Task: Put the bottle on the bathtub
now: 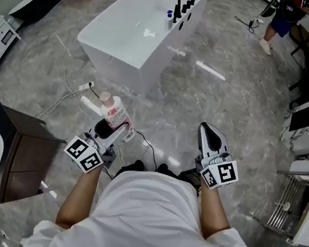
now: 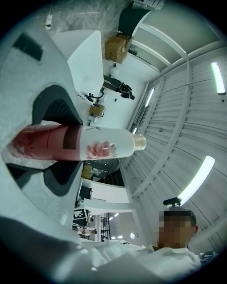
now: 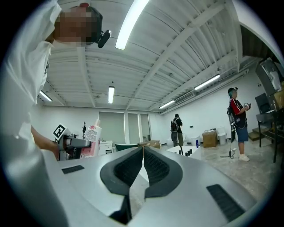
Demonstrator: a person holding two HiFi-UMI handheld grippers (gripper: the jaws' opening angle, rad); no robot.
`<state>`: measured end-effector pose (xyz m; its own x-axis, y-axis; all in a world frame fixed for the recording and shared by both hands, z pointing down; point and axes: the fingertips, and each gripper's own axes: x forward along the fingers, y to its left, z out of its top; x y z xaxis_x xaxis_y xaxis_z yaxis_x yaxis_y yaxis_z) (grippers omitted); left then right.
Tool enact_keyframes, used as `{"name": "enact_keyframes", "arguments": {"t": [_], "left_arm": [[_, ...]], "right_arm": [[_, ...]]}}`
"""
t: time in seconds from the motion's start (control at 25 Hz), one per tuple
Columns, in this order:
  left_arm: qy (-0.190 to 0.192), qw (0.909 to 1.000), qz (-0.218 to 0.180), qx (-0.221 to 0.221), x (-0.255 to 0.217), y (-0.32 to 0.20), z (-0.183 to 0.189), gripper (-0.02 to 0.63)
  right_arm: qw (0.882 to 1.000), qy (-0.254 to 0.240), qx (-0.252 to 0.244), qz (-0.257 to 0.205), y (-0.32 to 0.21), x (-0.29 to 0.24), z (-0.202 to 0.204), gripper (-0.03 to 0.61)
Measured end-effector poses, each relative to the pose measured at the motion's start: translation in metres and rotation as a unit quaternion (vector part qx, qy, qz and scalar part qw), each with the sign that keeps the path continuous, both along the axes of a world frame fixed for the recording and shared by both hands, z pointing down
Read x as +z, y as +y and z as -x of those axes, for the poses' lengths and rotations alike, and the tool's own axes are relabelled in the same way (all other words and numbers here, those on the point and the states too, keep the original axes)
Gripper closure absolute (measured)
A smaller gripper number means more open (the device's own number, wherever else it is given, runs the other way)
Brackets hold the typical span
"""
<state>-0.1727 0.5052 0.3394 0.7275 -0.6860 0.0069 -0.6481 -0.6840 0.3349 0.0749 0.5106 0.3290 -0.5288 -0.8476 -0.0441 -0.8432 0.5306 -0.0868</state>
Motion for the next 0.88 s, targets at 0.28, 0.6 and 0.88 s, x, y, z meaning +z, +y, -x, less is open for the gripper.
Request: {"name": "enact_keyframes", "arguments": {"t": [0.28,0.6,0.88], "left_arm": [[0.005,1.0,-0.004,0.004,-0.006,0.003,-0.013,0.383],[0.013,0.9999,0.01,-0.001,0.0,0.002,-0.035,0.383],[0.014,0.9992,0.036,-0.006,0.014,0.009,-0.052,0.383]], "right_arm": [[1.0,0.005,-0.006,0.0,-0.007,-0.001,-0.008,0.56],[1.0,-0.004,-0.005,0.006,-0.009,0.013,-0.035,0.56],[0.999,-0.017,-0.012,0.033,-0.006,0.034,-0.049,0.56]]}}
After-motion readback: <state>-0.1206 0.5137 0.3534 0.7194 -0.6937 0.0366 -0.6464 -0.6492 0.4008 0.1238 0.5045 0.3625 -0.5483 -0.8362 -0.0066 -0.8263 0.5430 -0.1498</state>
